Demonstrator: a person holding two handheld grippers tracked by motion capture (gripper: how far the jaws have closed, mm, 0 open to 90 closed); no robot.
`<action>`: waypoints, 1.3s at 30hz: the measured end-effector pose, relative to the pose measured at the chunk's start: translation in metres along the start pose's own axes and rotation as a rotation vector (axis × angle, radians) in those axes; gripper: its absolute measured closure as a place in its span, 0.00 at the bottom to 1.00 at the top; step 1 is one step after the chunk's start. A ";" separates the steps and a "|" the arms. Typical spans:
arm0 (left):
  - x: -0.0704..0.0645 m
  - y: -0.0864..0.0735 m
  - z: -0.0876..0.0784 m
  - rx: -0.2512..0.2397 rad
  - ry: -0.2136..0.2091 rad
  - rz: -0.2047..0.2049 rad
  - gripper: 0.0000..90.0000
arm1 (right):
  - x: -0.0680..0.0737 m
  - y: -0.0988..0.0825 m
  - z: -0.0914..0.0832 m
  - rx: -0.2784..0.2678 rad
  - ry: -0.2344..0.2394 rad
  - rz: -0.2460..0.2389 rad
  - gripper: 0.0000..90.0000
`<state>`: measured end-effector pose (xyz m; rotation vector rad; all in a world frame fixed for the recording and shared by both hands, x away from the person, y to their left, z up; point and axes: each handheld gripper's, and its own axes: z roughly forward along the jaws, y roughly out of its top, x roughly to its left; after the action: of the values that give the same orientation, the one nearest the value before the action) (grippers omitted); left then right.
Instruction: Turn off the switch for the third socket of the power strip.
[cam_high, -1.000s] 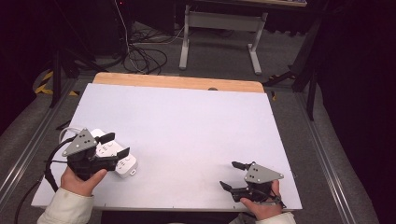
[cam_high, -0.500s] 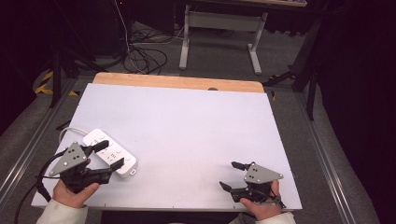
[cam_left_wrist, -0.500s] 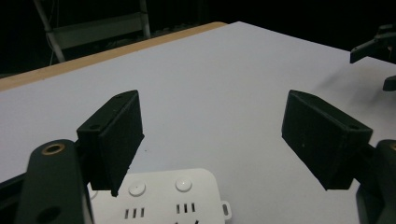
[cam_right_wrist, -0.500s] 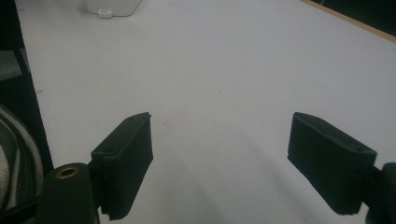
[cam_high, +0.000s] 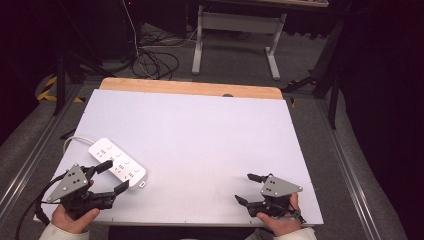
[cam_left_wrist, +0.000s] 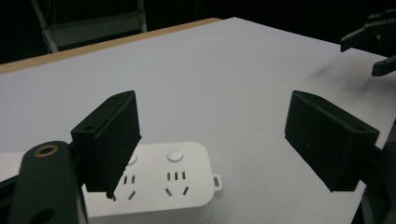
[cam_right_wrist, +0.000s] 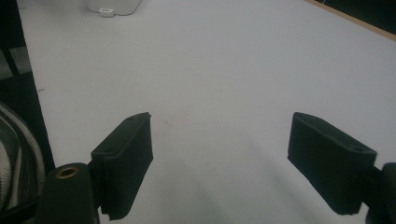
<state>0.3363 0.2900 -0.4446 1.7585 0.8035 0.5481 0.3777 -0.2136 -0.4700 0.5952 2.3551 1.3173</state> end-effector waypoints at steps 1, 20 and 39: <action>0.000 -0.002 0.000 0.000 0.004 -0.010 0.20 | 0.000 0.000 0.000 0.000 0.001 0.000 0.25; 0.007 -0.026 0.008 0.047 0.048 -0.041 0.17 | -0.001 0.000 0.001 0.004 0.005 0.000 0.25; 0.001 -0.020 0.005 0.048 0.095 0.036 0.17 | -0.001 -0.001 0.001 0.002 0.002 0.005 0.25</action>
<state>0.3354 0.2913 -0.4648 1.8042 0.8589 0.6455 0.3792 -0.2138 -0.4710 0.6012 2.3582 1.3187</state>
